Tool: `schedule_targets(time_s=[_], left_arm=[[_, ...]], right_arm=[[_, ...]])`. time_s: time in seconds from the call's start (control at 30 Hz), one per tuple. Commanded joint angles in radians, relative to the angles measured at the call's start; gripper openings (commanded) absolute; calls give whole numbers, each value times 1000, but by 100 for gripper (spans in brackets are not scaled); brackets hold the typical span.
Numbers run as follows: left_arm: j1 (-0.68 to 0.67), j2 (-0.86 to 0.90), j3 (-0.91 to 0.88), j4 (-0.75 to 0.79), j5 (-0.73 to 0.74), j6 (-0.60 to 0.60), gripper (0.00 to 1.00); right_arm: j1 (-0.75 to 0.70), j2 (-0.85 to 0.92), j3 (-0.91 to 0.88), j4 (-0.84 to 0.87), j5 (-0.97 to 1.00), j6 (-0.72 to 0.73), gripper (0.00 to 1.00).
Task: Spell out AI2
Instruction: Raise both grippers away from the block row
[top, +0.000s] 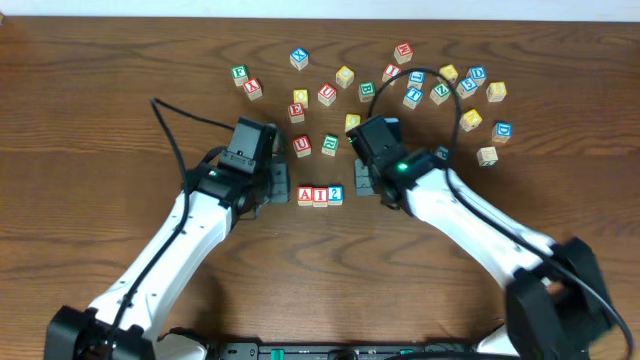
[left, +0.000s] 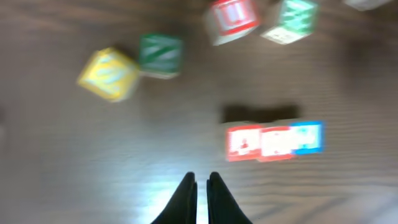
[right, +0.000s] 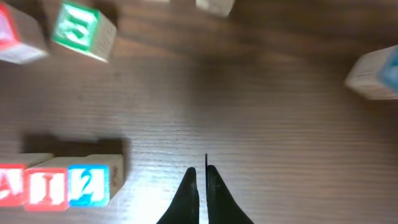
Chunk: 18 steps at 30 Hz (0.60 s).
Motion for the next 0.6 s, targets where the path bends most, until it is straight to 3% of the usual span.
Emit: schedule_targets(time_s=[0.0, 0.57], left_arm=[[-2, -3, -8, -54, -182, -5, 8], [-2, -2, -113, -54, -180, -47, 8]], right_arm=[[-4, 48, 4, 24, -36, 19, 1], [32, 69, 4, 69, -61, 17, 1]])
